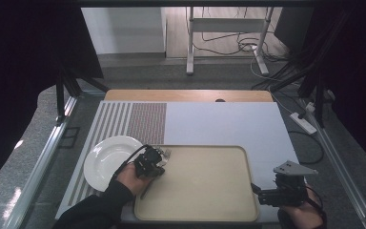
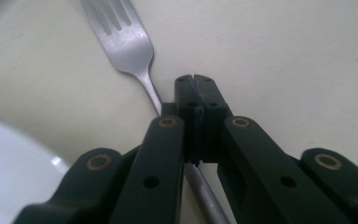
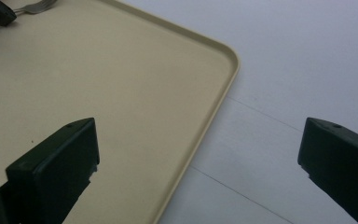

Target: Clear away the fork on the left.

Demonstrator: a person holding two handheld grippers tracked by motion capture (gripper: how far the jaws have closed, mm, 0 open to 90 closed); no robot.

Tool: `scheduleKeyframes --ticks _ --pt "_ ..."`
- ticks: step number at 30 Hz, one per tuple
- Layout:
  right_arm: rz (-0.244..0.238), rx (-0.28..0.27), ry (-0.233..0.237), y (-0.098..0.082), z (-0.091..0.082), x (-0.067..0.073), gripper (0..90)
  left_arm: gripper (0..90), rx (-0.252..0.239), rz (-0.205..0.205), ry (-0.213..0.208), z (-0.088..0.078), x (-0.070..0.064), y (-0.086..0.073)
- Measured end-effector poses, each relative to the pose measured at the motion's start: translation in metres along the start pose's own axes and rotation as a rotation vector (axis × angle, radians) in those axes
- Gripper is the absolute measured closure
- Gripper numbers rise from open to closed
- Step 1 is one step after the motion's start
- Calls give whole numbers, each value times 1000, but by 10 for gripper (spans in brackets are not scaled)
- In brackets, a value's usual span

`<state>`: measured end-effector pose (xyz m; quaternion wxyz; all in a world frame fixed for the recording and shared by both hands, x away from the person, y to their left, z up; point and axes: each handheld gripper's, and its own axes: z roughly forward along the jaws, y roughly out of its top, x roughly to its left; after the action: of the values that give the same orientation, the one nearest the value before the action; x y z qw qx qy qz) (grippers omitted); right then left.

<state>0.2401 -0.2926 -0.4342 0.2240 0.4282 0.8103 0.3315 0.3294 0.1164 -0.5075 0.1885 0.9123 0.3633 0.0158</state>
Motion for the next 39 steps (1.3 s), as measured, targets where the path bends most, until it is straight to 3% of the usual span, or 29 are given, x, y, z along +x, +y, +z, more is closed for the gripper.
scheduleKeyframes --ticks 11,18,24,31,38,39 --pt "-1 -1 1 0 0 0 0 884 12 -67 44 -5 17 -7" --pt "-2 -1 1 0 0 0 0 885 2 -77 24 -5 20 -8" --pt "-2 -1 1 0 0 0 0 826 -66 -79 -17 -9 23 -12" --pt "-2 0 1 0 0 0 0 757 -150 -47 -5 -20 19 -12" --pt "-1 0 2 0 0 0 0 686 -204 -45 14 -31 18 -14" --pt "-2 -1 2 0 0 0 0 636 -208 -43 19 -32 18 -15"
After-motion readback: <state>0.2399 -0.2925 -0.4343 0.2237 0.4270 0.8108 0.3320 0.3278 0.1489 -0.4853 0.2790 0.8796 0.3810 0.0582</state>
